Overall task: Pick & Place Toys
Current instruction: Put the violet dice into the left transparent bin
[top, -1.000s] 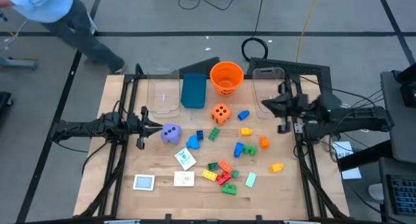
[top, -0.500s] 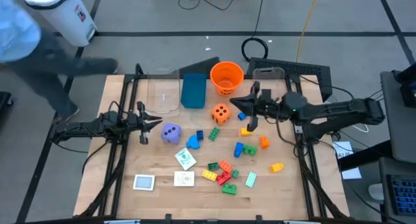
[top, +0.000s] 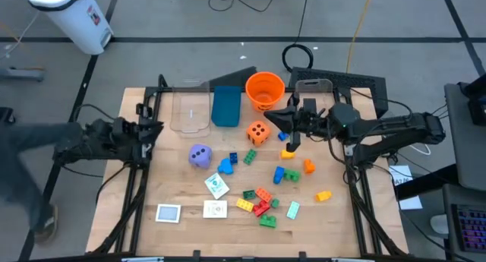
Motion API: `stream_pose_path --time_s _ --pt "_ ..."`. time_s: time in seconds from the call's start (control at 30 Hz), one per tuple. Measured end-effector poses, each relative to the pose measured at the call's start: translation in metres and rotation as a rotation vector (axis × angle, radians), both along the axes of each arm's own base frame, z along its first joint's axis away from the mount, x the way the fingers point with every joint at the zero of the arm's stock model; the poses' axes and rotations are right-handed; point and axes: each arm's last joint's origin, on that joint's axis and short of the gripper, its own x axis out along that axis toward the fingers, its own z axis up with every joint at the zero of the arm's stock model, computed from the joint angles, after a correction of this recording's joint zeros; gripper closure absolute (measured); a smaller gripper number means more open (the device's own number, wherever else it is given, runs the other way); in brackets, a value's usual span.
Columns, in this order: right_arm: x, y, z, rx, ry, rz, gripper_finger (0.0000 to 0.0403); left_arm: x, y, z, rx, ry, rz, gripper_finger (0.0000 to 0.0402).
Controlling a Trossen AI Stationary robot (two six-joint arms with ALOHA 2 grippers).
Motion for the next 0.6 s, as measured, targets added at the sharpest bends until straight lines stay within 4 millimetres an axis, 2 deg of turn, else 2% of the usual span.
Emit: stream_pose_path --time_s 0.1,0.2,0.33,0.43,0.6 --pt "0.005 0.000 0.013 -0.029 0.064 -0.008 0.0403 0.011 0.000 0.026 0.011 0.132 0.006 0.0339" --pt "0.013 0.000 0.022 -0.051 0.135 -0.011 0.0403 0.031 0.001 0.050 -0.005 0.251 -0.001 0.0339" --pt "0.027 0.001 0.020 -0.057 0.219 0.010 0.0403 0.065 0.001 0.076 -0.108 0.355 -0.039 0.0339" --pt "0.034 0.003 0.014 -0.040 0.240 0.053 0.0403 0.090 0.002 0.085 -0.221 0.397 -0.077 0.0339" --pt "0.038 0.003 0.011 -0.025 0.248 0.064 0.0403 0.120 0.002 0.087 -0.413 0.445 -0.128 0.0339"
